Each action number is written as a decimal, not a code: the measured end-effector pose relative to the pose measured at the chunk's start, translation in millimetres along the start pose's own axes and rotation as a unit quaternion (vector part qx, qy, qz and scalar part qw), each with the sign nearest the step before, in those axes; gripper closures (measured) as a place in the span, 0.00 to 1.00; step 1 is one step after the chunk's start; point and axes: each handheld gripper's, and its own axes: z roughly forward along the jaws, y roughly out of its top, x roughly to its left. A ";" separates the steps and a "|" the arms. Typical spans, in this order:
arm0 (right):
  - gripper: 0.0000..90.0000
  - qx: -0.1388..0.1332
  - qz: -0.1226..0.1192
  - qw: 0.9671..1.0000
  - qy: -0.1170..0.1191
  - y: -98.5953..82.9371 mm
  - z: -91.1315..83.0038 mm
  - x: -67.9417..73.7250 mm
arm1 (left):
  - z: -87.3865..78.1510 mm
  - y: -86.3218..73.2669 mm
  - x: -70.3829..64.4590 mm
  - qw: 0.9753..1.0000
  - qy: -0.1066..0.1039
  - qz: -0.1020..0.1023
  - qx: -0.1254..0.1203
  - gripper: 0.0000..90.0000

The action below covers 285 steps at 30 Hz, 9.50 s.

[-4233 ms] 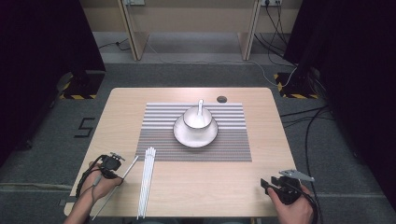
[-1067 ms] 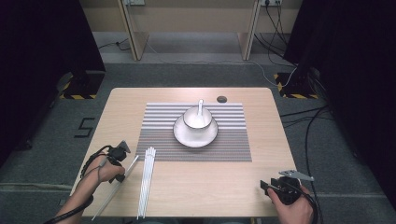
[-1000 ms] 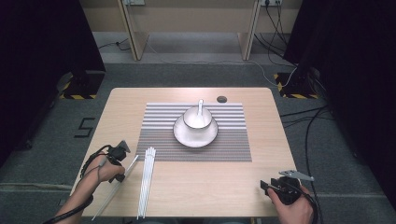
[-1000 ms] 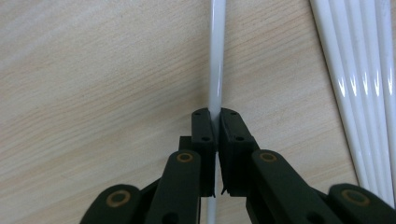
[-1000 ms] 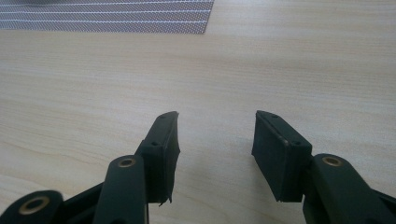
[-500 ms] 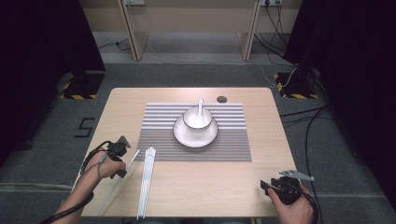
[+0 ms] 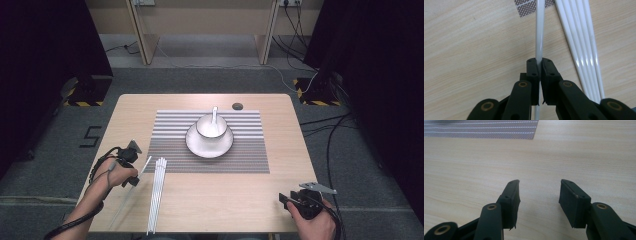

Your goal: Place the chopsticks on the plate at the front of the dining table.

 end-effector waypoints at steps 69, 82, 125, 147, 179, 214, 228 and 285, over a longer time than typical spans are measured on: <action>0.57 0.001 0.000 1.000 0.005 -0.5 2.3 0.4 | -14.9 53.8 -40.5 0.999 -0.018 -0.010 -0.034 0.95; 0.57 0.000 0.001 1.000 0.003 -0.5 1.5 0.0 | -16.1 55.8 -42.5 0.999 -0.022 -0.011 -0.041 0.95; 0.56 0.003 -0.002 1.000 0.004 -0.6 2.3 0.8 | -16.6 70.3 -58.1 0.995 -0.022 -0.020 -0.091 0.95; 0.56 0.000 -0.002 1.000 0.001 -0.4 1.9 0.1 | -18.0 87.6 -61.5 0.994 -0.032 -0.032 -0.103 0.95; 0.56 0.001 0.000 1.000 0.001 -0.6 2.7 -0.2 | -20.9 108.4 -67.3 0.992 -0.049 -0.045 -0.111 0.95; 0.56 0.000 0.000 1.000 0.004 -0.4 2.6 -0.3 | -15.3 134.3 -71.9 0.988 -0.057 -0.061 -0.128 0.95; 0.56 0.002 0.001 1.000 0.004 -0.6 3.0 -0.9 | -11.0 143.6 -75.0 0.987 -0.058 -0.065 -0.132 0.95; 0.56 0.002 0.004 1.000 0.008 -1.1 3.7 -4.0 | 6.9 175.5 -91.1 0.983 -0.059 -0.085 -0.154 0.95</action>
